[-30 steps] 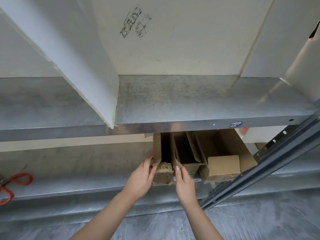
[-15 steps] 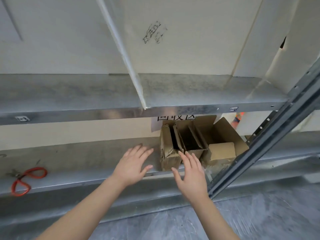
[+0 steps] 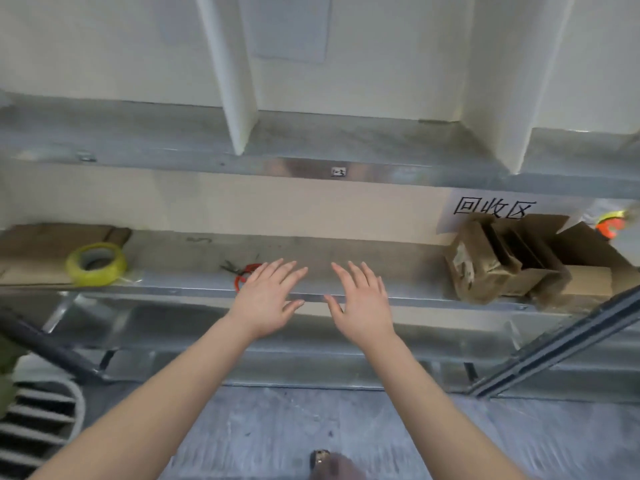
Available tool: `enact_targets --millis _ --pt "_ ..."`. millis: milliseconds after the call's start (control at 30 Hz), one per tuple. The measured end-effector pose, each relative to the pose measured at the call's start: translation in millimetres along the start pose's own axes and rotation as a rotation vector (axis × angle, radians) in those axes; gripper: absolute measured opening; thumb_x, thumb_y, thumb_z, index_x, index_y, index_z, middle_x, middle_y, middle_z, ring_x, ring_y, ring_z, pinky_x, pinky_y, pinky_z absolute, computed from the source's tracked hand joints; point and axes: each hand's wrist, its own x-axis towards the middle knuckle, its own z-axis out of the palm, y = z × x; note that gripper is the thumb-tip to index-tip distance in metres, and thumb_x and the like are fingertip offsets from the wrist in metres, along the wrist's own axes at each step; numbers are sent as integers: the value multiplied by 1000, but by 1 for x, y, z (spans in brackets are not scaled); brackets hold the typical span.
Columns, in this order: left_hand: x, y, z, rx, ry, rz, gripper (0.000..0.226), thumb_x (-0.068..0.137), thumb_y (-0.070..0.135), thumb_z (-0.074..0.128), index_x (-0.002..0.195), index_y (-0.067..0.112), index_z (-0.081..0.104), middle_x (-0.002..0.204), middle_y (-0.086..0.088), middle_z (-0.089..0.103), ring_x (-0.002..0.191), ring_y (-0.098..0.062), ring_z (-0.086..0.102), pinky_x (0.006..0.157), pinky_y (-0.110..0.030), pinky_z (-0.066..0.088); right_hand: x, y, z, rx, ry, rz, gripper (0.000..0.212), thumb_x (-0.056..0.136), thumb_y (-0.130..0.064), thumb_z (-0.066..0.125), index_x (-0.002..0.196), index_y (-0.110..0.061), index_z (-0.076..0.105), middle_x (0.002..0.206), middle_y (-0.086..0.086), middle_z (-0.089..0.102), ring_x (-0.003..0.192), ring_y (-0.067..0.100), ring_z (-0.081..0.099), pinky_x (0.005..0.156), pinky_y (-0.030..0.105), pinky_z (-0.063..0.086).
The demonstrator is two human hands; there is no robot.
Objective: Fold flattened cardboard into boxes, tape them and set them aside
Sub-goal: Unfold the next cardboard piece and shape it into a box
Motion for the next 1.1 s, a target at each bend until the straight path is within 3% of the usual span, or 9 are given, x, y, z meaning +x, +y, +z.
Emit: enact_targets --millis 100,233,400,600,700,900,1000,1100 --pt "-41 -64 -8 47 1 -34 64 86 56 33 139 23 47 140 -3 51 131 -28 46 110 -45 32 13 -72 27 14 -33 -84 73 84 -63 16 149 -33 30 156 3 32 147 26 18 118 47 15" --pt "-85 -157 -17 109 4 -105 62 86 56 36 138 24 48 137 -4 54 127 -28 50 107 -44 36 39 -163 71 34 -24 -199 67 85 -60 26 143 -30 42 149 5 44 142 31 32 114 52 25" --pt "-126 -281 -28 154 -17 -213 62 86 56 36 137 23 50 134 -5 56 125 -29 52 104 -45 39 83 -279 130 47 -66 -315 73 83 -61 18 148 -32 35 154 4 37 145 29 25 116 50 20" --pt "-185 -422 -40 132 -37 -350 64 88 57 34 142 25 42 143 -3 48 133 -27 43 111 -42 31 132 -411 189 65 -117 -394 64 86 -55 33 143 -29 44 146 6 48 139 32 37 112 53 30" --pt "-215 -481 -45 111 -51 -443 66 88 59 26 146 29 33 149 -1 40 138 -23 35 112 -40 28 150 -464 212 71 -148 -398 59 87 -52 43 141 -29 46 144 5 50 138 31 40 111 53 32" --pt "-242 -589 -34 82 -106 -483 70 88 63 14 150 31 22 153 4 31 141 -19 26 115 -36 20 183 -527 266 32 -242 -371 60 88 -51 42 144 -30 42 146 5 47 138 32 37 113 52 30" --pt "-235 -632 -21 54 -159 -428 69 89 62 17 150 31 22 154 3 29 143 -19 23 115 -36 19 194 -547 290 -6 -235 -279 56 82 -48 46 133 -27 55 129 6 62 122 34 55 101 53 45" --pt "-225 -665 -8 -12 -183 -398 65 92 61 25 149 30 25 154 3 31 142 -20 24 115 -36 20 197 -557 304 8 -208 -165 53 78 -43 49 125 -23 63 118 8 67 113 35 61 94 52 51"
